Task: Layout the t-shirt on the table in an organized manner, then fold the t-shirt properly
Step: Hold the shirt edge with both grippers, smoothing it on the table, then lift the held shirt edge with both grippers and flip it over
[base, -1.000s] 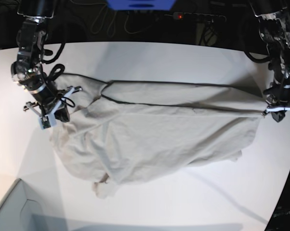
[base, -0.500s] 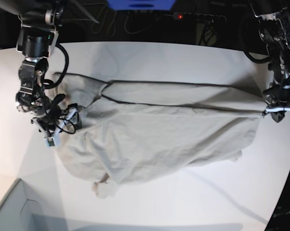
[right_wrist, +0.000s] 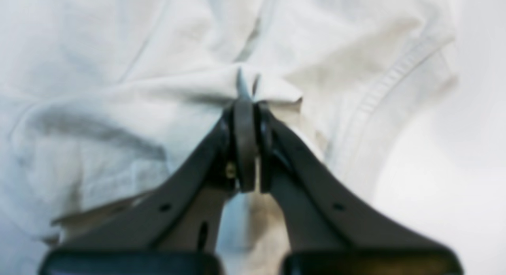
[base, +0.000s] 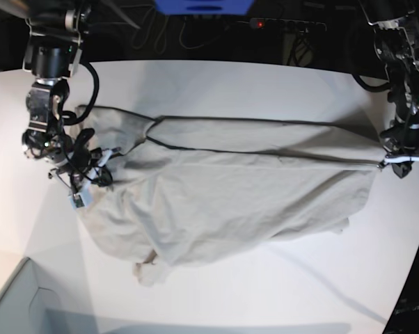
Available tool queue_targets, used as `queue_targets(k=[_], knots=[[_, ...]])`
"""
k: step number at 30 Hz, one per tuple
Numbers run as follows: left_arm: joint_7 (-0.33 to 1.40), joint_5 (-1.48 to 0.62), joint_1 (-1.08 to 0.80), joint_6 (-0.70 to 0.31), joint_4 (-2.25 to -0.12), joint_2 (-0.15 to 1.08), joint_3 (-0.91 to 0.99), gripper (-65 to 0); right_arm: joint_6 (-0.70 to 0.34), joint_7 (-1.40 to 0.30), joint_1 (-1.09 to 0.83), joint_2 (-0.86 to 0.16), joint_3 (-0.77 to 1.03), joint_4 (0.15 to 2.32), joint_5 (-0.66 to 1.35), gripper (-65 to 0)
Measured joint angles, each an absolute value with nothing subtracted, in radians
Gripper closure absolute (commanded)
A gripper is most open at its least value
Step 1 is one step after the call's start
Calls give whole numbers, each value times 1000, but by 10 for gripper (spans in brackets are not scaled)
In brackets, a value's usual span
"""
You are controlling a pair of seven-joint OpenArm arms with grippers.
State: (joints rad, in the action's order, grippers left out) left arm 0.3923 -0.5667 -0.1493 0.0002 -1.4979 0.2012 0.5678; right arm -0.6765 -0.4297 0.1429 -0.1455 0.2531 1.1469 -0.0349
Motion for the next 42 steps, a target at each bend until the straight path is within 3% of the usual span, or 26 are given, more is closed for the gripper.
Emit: queue_targets(k=[4,11,14,21,27,29,35,37,42], knots=[[396,-574,-153,1,-1503,201,568,-2,-684,-432,-39,-122,312,1458,-33,0],[389,-574,-233,0,-1607,198,570,-2,-695,-418,-427,38,448,2004,-27,0],[387,-573,-287,4,-1624,196,571,-2,-694,-409,-566,97,448,2014,-34,0],[388,-574,-341,-4,-1633,197,570,-2,-695,-342,-796,129,382,2012,-28,0],[393,-573,-408,0,-1624,197,570,-13,-694,-321,-851,93,337,1988,-25,0],[389,-578,-436,-4,-1627,203,568,-62,-695,-339,-852,73,344,1978,-30,-29],[403,-575,-538,-2,-1633,202,568,-324,-694,-332,-908,47,350,1980,-31,-208],[389,-575,-536,-5,-1633,205,577,-360,-694,-325,-907,51,376,1982,-25,-226],[389,-574,-479,4,-1633,212,655,-362,-694,-329,-844,52,477,1985,-29,-222]])
